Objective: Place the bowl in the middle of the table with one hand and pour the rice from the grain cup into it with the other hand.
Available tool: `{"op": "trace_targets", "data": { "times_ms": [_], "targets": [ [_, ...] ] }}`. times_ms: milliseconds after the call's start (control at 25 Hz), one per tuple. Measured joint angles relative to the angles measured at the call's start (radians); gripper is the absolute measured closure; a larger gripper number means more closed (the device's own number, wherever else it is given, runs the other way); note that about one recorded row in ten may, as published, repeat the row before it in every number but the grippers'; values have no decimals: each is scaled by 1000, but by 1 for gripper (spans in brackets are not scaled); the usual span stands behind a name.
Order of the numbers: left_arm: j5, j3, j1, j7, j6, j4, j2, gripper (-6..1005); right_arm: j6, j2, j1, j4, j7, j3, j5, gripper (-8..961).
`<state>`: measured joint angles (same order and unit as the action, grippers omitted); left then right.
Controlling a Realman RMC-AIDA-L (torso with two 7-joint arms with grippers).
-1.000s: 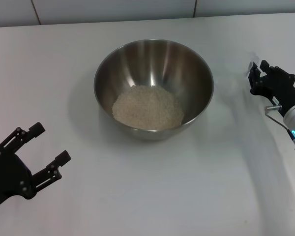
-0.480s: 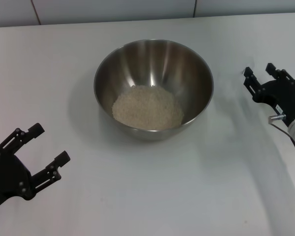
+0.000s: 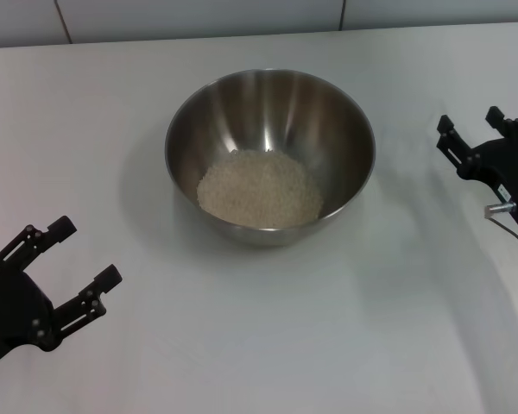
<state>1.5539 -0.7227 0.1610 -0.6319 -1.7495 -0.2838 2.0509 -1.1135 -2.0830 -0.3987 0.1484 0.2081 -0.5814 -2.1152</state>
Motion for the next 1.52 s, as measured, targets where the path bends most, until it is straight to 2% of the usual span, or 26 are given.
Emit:
{"op": "trace_targets", "data": {
  "times_ms": [280, 440, 480, 520, 560, 640, 680, 760, 800, 880, 920, 1000, 1200, 1320, 1520],
  "targets": [
    [0, -3, 1, 0, 1, -4, 1, 167, -298, 1, 97, 6, 39, 43, -17, 201],
    [0, -5, 5, 0, 3, -5, -1, 168, -362, 5, 95, -33, 92, 44, -55, 201],
    [0, -6, 8, 0, 5, -6, -2, 168, -394, 9, 68, -98, 162, 45, -115, 202],
    [0, -6, 8, 0, 5, -6, -2, 168, -394, 9, 68, -98, 162, 45, -115, 202],
    [0, -7, 10, 0, 6, -7, -2, 168, -415, 15, 32, -174, 249, 48, -182, 202],
    [0, -7, 11, -2, 7, -8, -4, 168, -426, 21, 8, -219, 300, 55, -220, 202],
    [3, -7, 13, -5, 8, -9, -6, 168, -441, 35, -24, -268, 366, 89, -268, 202],
    [10, -7, 16, -8, 8, -9, -8, 168, -455, 49, -46, -292, 404, 147, -289, 202],
    [10, -7, 16, -8, 8, -9, -8, 169, -455, 49, -46, -292, 404, 147, -289, 202],
    [22, -7, 24, -11, 8, -9, -12, 169, -483, 64, -70, -316, 438, 260, -293, 202],
    [25, -8, 26, -12, 8, -8, -13, 169, -483, 64, -70, -316, 438, 260, -293, 202],
    [26, -8, 32, -12, 8, -5, -14, 169, -507, 68, -83, -344, 465, 347, -294, 202],
    [29, -8, 39, -12, 9, -5, -14, 170, -563, 70, -93, -414, 513, 449, -294, 202],
    [29, -7, 43, -12, 10, -8, -14, 170, -583, 73, -93, -442, 522, 472, -294, 202],
    [29, -12, 50, -14, 10, -6, -15, 170, -621, 93, -100, -473, 530, 509, -296, 202]
  ]
}}
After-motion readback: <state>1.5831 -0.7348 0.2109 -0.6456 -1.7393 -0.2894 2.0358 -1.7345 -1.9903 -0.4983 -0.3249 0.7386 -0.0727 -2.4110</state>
